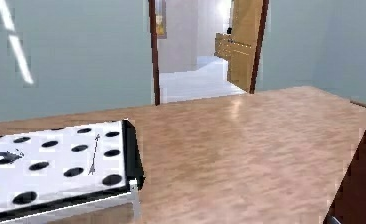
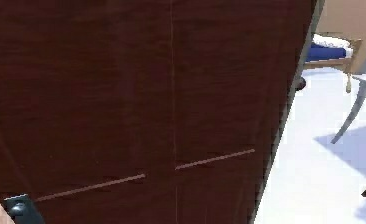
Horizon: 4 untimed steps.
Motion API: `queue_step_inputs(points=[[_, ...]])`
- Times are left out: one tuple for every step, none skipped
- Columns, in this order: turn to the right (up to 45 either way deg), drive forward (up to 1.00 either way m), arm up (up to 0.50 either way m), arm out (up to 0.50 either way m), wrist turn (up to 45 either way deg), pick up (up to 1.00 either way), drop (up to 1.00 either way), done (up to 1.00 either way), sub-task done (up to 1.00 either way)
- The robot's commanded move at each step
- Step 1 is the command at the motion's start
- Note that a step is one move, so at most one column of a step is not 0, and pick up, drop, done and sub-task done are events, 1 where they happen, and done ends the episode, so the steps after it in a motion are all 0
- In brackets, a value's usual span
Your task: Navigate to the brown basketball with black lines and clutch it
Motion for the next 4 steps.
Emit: queue_step_inputs(points=[[0.0,0.05,0.0,0.0,0.0,0.0,0.0,0.0,0.0],[6.0,0.0,0.0,0.0,0.0,0.0,0.0,0.0,0.0],[0.0,0.65,0.0,0.0,0.0,0.0,0.0,0.0,0.0],[39.0,0.0,0.0,0.0,0.0,0.0,0.0,0.0,0.0]])
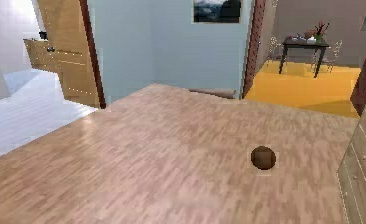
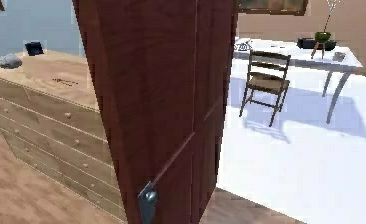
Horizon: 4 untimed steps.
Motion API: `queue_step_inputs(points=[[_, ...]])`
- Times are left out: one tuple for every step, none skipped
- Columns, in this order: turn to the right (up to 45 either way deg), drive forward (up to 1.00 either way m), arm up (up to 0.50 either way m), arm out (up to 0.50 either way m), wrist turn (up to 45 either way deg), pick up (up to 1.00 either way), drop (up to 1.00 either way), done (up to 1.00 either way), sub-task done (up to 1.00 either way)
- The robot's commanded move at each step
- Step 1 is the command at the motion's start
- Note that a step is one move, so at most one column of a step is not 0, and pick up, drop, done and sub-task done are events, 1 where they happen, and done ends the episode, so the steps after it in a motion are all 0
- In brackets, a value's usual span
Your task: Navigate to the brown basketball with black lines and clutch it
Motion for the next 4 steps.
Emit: queue_step_inputs(points=[[0.0,0.4,0.0,0.0,0.0,0.0,0.0,0.0,0.0],[45.0,0.0,0.0,0.0,0.0,0.0,0.0,0.0,0.0],[3.0,0.0,0.0,0.0,0.0,0.0,0.0,0.0,0.0],[0.0,0.8,0.0,0.0,0.0,0.0,0.0,0.0,0.0]])
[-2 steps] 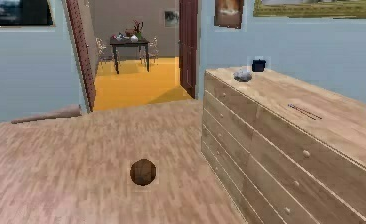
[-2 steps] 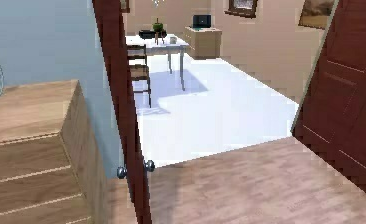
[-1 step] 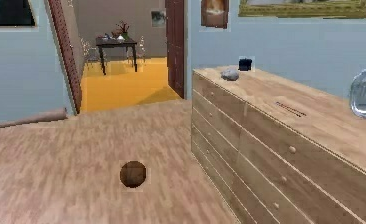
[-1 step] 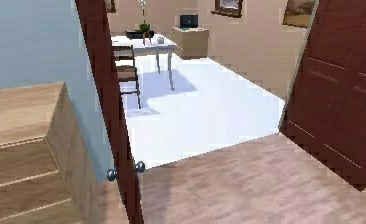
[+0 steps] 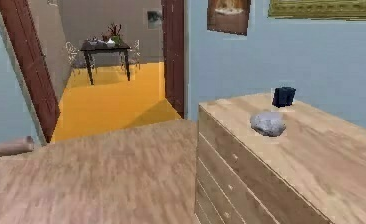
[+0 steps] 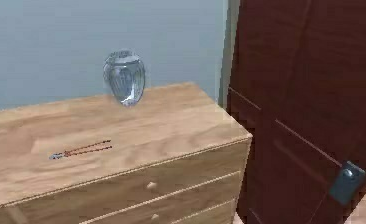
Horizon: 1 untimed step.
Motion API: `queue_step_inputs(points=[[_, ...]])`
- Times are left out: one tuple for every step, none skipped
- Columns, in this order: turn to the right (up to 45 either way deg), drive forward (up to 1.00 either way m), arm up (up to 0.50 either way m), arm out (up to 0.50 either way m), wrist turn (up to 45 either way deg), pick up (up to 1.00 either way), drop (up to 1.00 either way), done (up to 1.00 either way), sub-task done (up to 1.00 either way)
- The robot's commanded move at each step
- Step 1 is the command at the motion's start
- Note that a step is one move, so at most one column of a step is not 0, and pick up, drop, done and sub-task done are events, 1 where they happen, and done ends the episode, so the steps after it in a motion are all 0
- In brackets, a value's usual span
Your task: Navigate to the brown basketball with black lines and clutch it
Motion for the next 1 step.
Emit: queue_step_inputs(points=[[-45.0,0.0,0.0,0.0,0.0,0.0,0.0,0.0,0.0]])
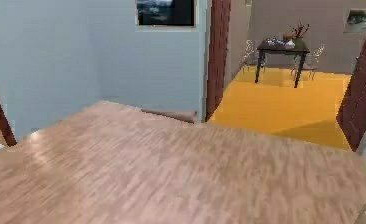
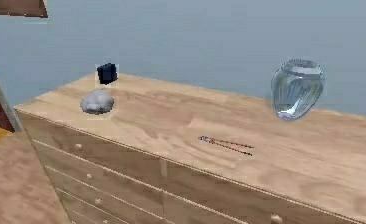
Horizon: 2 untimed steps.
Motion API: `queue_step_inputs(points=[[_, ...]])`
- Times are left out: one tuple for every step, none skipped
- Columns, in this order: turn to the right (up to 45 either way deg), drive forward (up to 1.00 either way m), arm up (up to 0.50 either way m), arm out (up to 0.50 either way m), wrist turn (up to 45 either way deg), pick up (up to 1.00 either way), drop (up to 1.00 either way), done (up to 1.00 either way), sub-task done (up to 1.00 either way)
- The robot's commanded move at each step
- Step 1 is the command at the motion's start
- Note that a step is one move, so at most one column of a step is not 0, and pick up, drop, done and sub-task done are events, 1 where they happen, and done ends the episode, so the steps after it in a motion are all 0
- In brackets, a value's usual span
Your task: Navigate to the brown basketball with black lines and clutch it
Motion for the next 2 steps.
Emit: queue_step_inputs(points=[[-45.0,0.0,0.0,0.0,0.0,0.0,0.0,0.0,0.0],[-27.0,0.0,0.0,0.0,0.0,0.0,0.0,0.0,0.0]])
